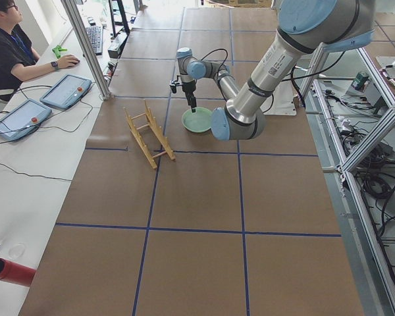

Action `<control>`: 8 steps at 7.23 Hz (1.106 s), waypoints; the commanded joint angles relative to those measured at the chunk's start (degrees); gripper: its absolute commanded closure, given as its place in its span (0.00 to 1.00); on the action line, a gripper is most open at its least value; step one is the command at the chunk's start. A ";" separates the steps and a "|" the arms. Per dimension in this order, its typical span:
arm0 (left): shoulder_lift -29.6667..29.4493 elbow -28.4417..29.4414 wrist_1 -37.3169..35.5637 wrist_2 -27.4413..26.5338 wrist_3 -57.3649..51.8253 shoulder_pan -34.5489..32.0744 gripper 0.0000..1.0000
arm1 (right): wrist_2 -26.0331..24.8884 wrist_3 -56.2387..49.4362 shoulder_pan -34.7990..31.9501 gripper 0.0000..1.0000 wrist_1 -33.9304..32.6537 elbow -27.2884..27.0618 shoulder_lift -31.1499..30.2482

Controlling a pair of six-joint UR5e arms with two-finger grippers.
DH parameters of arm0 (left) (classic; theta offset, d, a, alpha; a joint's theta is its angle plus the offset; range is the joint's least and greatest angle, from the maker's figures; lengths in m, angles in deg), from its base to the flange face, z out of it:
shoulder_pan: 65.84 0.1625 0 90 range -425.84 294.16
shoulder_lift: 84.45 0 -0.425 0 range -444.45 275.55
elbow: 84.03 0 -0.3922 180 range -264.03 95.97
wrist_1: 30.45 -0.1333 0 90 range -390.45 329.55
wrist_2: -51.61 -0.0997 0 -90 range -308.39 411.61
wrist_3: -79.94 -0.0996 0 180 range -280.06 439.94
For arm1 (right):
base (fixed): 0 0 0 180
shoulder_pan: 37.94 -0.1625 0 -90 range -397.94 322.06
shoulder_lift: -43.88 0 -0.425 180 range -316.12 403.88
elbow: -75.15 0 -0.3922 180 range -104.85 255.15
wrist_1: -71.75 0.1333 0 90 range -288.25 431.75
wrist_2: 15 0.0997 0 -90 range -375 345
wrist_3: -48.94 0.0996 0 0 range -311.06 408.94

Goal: Place plate on rack
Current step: 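Move the left gripper down to the edge of the light green plate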

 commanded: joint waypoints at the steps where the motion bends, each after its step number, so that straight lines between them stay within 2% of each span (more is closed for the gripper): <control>1: -0.57 0.81 0.12 -0.42 0.15 1.20 0.63 | 0.00 0.00 -0.03 0.00 0.00 0.00 0.00; 8: -0.39 1.16 0.47 -0.42 -0.12 1.38 0.76 | 0.00 0.00 0.06 0.00 0.00 0.00 0.00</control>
